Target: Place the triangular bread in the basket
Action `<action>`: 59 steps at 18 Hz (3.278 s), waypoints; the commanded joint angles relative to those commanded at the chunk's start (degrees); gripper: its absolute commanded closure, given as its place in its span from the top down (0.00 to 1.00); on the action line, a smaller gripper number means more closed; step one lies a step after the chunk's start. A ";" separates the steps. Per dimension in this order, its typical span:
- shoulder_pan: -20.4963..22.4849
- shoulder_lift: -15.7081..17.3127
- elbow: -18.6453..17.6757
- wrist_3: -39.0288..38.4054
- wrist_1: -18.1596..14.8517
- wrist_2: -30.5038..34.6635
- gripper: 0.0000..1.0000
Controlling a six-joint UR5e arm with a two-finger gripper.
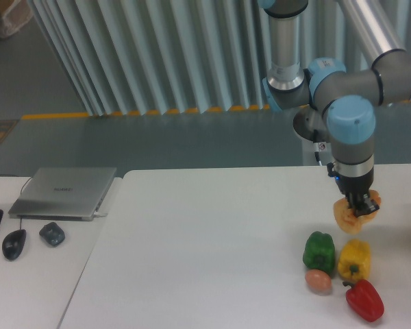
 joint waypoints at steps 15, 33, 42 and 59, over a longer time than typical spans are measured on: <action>12.91 0.44 -0.44 22.32 4.76 0.62 0.15; 21.80 -4.31 -0.61 26.38 18.56 -0.09 1.00; 19.52 -4.22 -0.88 22.78 18.29 -0.09 1.00; 13.36 -0.09 -1.84 22.25 1.17 -5.44 1.00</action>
